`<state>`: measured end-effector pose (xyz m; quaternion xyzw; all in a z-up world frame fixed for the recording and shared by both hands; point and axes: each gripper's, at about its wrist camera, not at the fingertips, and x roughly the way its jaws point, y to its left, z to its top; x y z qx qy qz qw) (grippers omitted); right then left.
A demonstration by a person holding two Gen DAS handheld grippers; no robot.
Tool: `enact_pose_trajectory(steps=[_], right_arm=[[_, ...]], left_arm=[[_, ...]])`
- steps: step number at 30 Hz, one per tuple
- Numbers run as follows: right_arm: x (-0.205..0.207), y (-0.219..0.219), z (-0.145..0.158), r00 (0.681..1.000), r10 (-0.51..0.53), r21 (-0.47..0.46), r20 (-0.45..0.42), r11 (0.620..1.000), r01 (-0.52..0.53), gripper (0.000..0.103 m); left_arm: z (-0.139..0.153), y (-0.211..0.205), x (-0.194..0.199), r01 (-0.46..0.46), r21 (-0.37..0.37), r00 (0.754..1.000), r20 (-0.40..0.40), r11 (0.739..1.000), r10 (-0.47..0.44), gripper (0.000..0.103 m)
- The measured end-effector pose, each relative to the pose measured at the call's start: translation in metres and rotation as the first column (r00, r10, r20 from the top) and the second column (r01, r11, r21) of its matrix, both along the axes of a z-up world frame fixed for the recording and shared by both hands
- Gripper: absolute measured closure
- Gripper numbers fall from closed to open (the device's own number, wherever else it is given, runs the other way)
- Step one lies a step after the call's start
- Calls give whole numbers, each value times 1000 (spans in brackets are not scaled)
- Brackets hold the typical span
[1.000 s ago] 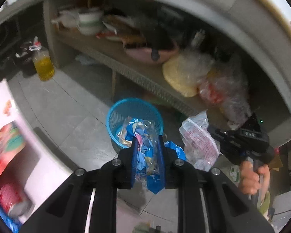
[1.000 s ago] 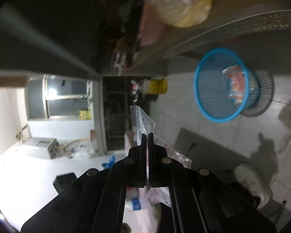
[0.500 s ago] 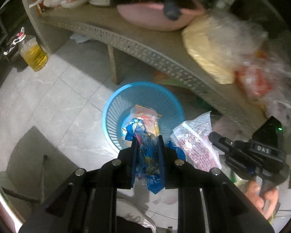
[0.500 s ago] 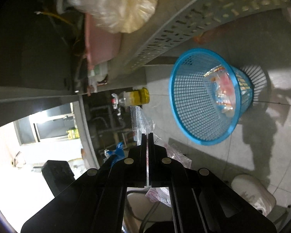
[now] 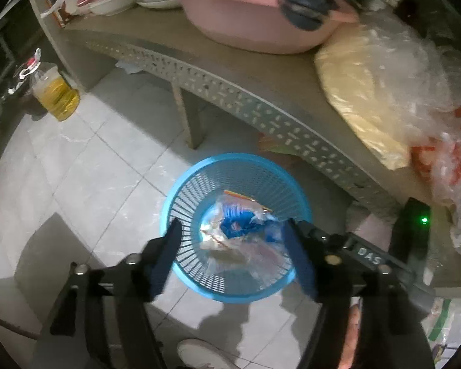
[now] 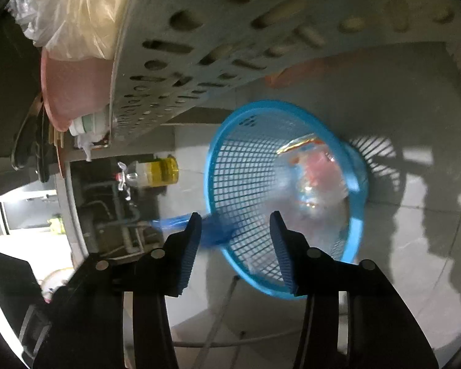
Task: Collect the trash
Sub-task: 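Drop the wrapper from left tool into wastebasket while right drops the clear bag, then swing both tools back to the table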
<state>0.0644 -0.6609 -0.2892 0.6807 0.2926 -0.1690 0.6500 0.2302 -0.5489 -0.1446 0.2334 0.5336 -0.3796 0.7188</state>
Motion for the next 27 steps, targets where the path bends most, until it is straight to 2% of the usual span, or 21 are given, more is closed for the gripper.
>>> enact_pose_trajectory(steps=[1, 5, 8, 11, 13, 18, 22, 27], right_arm=[[-4, 1, 1, 1000, -1, -8, -4, 1000, 1, 47], [-31, 8, 15, 1000, -1, -70, -24, 998, -1, 43], [-52, 15, 32, 1000, 0, -124, -29, 992, -3, 42], [-71, 23, 52, 999, 11, -191, -31, 982, -17, 40], [-86, 30, 70, 999, 23, -255, -31, 967, -30, 37], [-103, 49, 102, 997, 62, -372, -52, 925, -77, 34], [-104, 70, 126, 993, 107, -429, -52, 895, -119, 32], [-93, 98, 150, 985, 167, -472, -50, 865, -170, 32]], left_arm=[[4, 1, -2, 6, -6, 1000, 1, 1000, -6, 28], [21, 12, -9, 7, -32, 1000, -5, 999, -8, 24], [47, 30, -15, -1, -75, 1000, -17, 997, 0, 23], [83, 62, -24, 10, -128, 1000, 7, 992, -9, 19], [113, 95, -30, 8, -178, 999, 42, 984, 0, 17], [165, 174, -42, -30, -278, 995, 81, 960, 54, 13], [188, 235, -55, -58, -342, 990, 101, 938, 98, 13], [210, 321, -75, -117, -426, 978, 110, 897, 180, 13]])
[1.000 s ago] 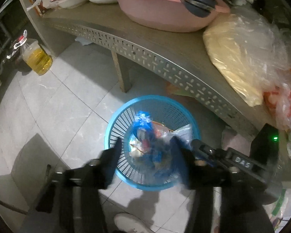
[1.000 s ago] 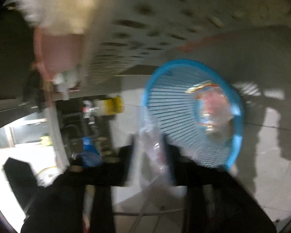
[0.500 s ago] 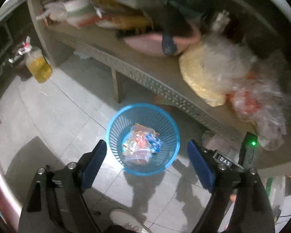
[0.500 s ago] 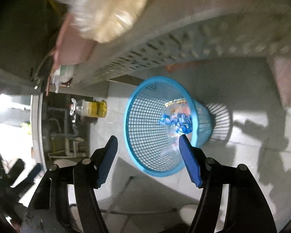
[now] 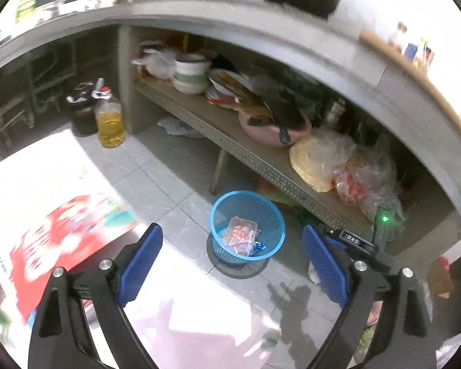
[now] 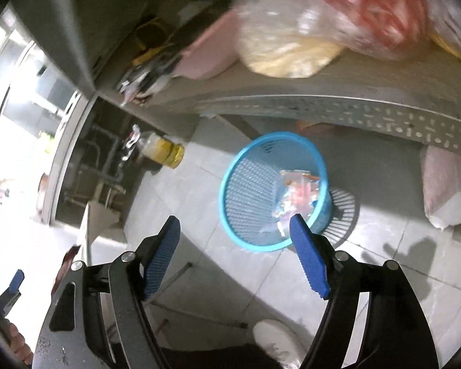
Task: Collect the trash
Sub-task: 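Swing both tools back to the table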
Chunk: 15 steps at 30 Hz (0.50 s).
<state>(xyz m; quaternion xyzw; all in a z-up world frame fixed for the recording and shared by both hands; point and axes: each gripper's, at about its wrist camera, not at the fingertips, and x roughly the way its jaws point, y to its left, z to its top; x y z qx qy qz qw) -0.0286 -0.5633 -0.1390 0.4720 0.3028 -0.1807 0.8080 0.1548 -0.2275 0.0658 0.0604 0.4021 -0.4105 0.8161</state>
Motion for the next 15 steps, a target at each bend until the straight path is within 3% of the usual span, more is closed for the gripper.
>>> enact_pose_trajectory(steps=[3, 8, 12, 15], right_arm=[[5, 21, 18, 998, 58, -49, 3, 997, -58, 31], [22, 58, 52, 981, 192, -126, 14, 974, -189, 31], [42, 89, 83, 953, 301, -191, 35, 938, -289, 30], [61, 113, 104, 916, 391, -162, 96, 914, -373, 30]], left_arm=[[14, 58, -9, -101, -44, 993, 63, 994, 103, 13], [25, 148, -27, -246, -91, 959, 120, 965, 255, 12], [22, 192, -39, -301, -98, 939, 144, 948, 313, 12], [14, 210, -46, -330, -107, 925, 160, 938, 344, 12]])
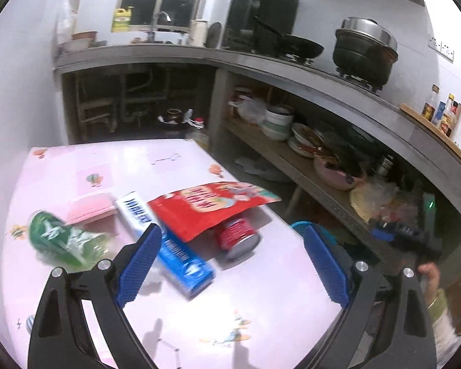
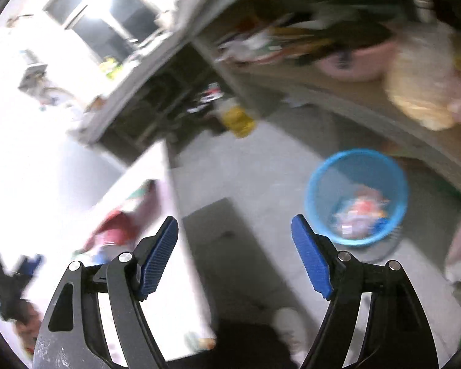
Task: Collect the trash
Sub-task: 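Swing both tools back to the table, then close the right tool on the red snack bag and lift it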
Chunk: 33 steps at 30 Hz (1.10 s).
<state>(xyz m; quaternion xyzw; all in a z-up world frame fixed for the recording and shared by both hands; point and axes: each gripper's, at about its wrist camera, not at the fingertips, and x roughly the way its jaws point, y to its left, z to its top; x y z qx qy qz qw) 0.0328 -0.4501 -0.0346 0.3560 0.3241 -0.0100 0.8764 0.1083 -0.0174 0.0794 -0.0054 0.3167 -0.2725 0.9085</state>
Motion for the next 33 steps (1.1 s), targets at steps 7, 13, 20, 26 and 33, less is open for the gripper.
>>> enact_pose_trajectory(steps=[7, 13, 20, 26, 33], right_arm=[[60, 55, 4, 980, 188, 324, 71, 924, -201, 30], [126, 113, -7, 966, 254, 432, 36, 868, -244, 30], [177, 133, -24, 979, 197, 491, -53, 859, -146, 44], [193, 136, -32, 986, 146, 518, -85, 852, -81, 70], [189, 133, -35, 992, 123, 601, -32, 795, -79, 101]], left_arm=[[-23, 30, -4, -16, -39, 1000, -18, 999, 15, 12], [-43, 28, -11, 5, -43, 999, -43, 999, -7, 12], [-51, 36, -17, 16, -48, 999, -37, 999, -17, 12], [-57, 42, -15, 12, -57, 999, -45, 998, -15, 12], [-64, 47, -11, 8, -77, 998, -64, 997, -13, 12]])
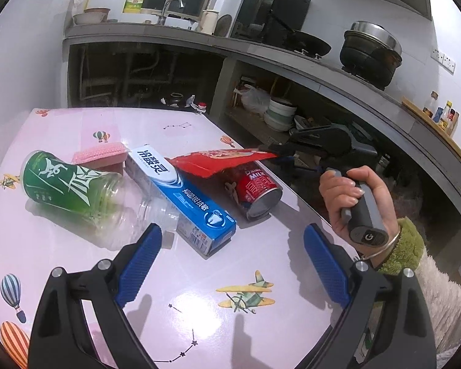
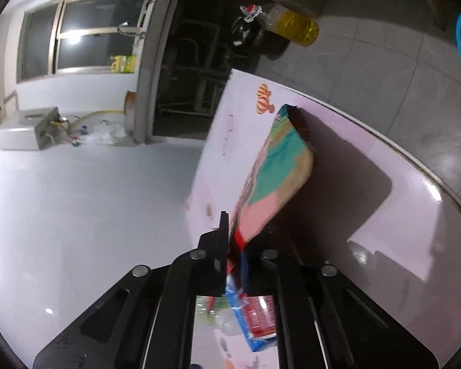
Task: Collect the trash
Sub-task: 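Close the right tool on the red snack bag and lift it, then grasp the red milk can with the left tool while right holds the red snack bag up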
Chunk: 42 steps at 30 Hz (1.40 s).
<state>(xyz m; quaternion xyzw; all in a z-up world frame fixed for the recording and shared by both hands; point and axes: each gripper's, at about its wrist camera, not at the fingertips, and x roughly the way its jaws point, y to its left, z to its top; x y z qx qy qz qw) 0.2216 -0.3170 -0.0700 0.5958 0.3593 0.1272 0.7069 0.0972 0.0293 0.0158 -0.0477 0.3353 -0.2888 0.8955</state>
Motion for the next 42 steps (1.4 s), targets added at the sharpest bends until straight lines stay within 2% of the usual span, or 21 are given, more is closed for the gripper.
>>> enact_pose_trajectory(steps=[9, 18, 22, 27, 32, 36, 38, 40, 42], right_arm=[[-6, -10, 3, 993, -46, 205, 110, 978, 22, 103], [-31, -42, 27, 968, -97, 326, 229, 945, 18, 103], [-60, -64, 49, 951, -102, 292, 292, 956, 13, 103], [-105, -81, 61, 941, -93, 219, 324, 976, 21, 103], [-153, -93, 59, 948, -87, 167, 306, 985, 36, 103], [-178, -97, 46, 954, -114, 156, 278, 985, 72, 103], [-184, -97, 38, 959, -121, 143, 254, 986, 86, 103], [-189, -96, 28, 962, -131, 145, 238, 985, 99, 103], [-194, -97, 22, 964, -140, 146, 226, 983, 109, 103]], left_arm=[[3, 5, -1, 0, -15, 1000, 5, 1000, 0, 12], [2, -4, 4, 19, -21, 1000, -13, 1000, -20, 12], [0, -10, 11, 24, -28, 999, -38, 999, -25, 12], [3, -20, 26, 32, -50, 997, -72, 998, -36, 12], [4, -43, 69, 38, -90, 982, -183, 995, -54, 12], [3, -70, 106, -1, -66, 962, -274, 998, -17, 12], [-4, -87, 127, 1, -67, 939, -344, 998, -24, 12], [-10, -101, 143, -34, -5, 924, -381, 999, 30, 12], [-15, -116, 155, -25, 54, 921, -387, 998, 44, 12]])
